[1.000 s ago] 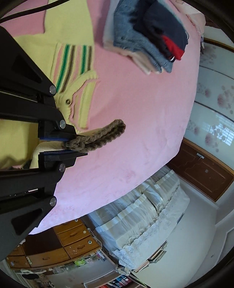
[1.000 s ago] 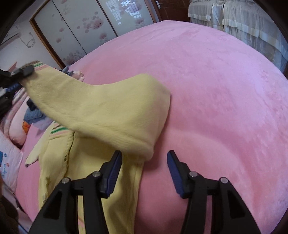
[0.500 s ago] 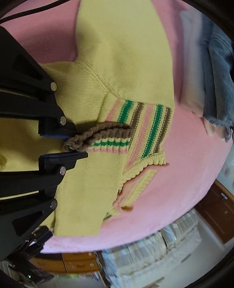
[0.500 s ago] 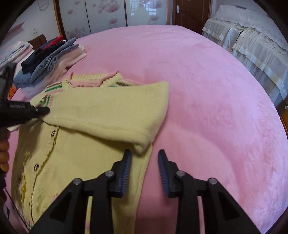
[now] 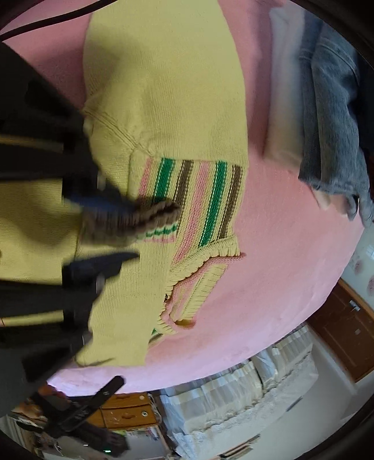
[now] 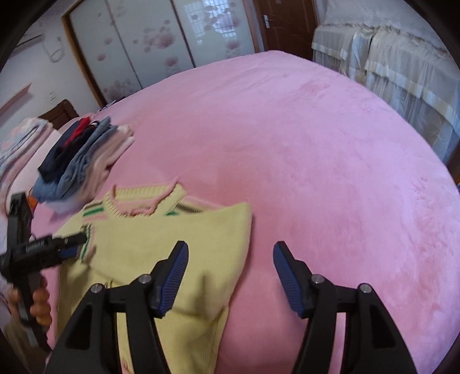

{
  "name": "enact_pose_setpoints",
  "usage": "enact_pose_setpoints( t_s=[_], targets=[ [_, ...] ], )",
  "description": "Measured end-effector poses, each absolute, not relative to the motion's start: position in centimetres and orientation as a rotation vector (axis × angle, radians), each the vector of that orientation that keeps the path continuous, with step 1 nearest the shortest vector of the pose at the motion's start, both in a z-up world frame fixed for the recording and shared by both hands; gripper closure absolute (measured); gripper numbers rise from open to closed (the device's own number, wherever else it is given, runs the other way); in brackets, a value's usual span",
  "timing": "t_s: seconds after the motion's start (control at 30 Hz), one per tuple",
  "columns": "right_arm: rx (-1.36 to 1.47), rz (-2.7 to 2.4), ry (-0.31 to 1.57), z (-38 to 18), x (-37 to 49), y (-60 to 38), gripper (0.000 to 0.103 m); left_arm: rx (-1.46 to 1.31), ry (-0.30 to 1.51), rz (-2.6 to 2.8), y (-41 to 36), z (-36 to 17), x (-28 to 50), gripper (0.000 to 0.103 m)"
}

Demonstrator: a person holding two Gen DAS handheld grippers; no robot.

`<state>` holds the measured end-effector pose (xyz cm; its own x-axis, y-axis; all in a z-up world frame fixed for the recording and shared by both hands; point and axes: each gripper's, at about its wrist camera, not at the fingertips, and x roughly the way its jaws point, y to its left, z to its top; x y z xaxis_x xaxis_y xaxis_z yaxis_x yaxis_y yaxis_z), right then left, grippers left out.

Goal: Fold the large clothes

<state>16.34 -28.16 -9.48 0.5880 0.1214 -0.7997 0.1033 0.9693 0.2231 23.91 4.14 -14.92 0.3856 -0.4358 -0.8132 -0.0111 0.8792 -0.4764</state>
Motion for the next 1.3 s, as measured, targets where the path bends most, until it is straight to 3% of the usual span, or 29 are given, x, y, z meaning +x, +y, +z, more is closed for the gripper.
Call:
enact_pose_setpoints(
  t_s=[0.07,0.1,0.17,0.2,0.33,0.47,0.57,0.63,0.73,0.8,0.87,1.07,1.2,1.27,1.3],
  targets=[
    [0.268,0.002,0.973,-10.5,17.9,-28.3,0.042,-0.4,1.144,-0.269,3.6,-14.5,24.3,0.092],
    [0.271,0.001,0.98,-11.0,18.4,-28.3,0.047,-0.38,1.138,-0.265,3.6,-14.3,24.3,0.093],
    [0.269,0.006,1.028,-12.2,19.4,-28.1,0.068,-0.342,1.12,-0.25,3.3,-13.6,24.6,0.094],
    [0.269,0.014,1.045,-12.7,19.7,-28.0,0.094,-0.335,1.102,-0.247,3.2,-13.1,24.7,0.095],
    [0.254,-0.033,0.96,-12.1,18.8,-27.9,0.096,-0.306,1.033,-0.219,3.8,-12.3,25.3,0.095],
    [0.245,-0.069,0.989,-13.8,19.0,-27.9,0.096,-0.299,1.131,-0.193,4.2,-15.5,26.4,0.094],
    [0.258,-0.073,0.994,-13.5,18.7,-28.1,0.091,-0.293,1.135,-0.197,4.6,-14.9,26.0,0.089],
    [0.28,-0.092,0.978,-12.4,18.1,-28.7,0.083,-0.295,1.138,-0.164,5.2,-14.0,25.6,0.079],
    [0.277,-0.1,0.911,-10.2,16.7,-28.9,0.083,-0.26,1.066,-0.1,5.4,-11.7,24.3,0.069],
    [0.264,-0.063,0.868,-8.7,15.8,-27.8,0.083,-0.25,1.019,-0.099,4.7,-10.2,23.6,0.05],
    [0.236,-0.023,0.862,-8.0,15.6,-25.6,0.083,-0.227,1.004,-0.107,3.3,-9.7,23.6,0.038],
    [0.163,0.147,0.932,-9.8,15.7,-18.5,0.083,-0.188,1.137,-0.167,-1.5,-11.9,24.7,0.039],
    [0.121,0.092,0.977,-11.9,15.5,-18.3,0.084,-0.086,1.127,-0.14,-2.5,-13.3,24.1,0.039],
    [0.148,0.047,0.989,-12.6,15.0,-20.4,0.09,-0.068,1.122,-0.151,-2.4,-13.3,23.9,0.039],
    [0.168,0.034,0.991,-12.7,14.7,-21.6,0.103,-0.073,1.118,-0.156,-2.2,-13.2,23.8,0.039]
  ],
)
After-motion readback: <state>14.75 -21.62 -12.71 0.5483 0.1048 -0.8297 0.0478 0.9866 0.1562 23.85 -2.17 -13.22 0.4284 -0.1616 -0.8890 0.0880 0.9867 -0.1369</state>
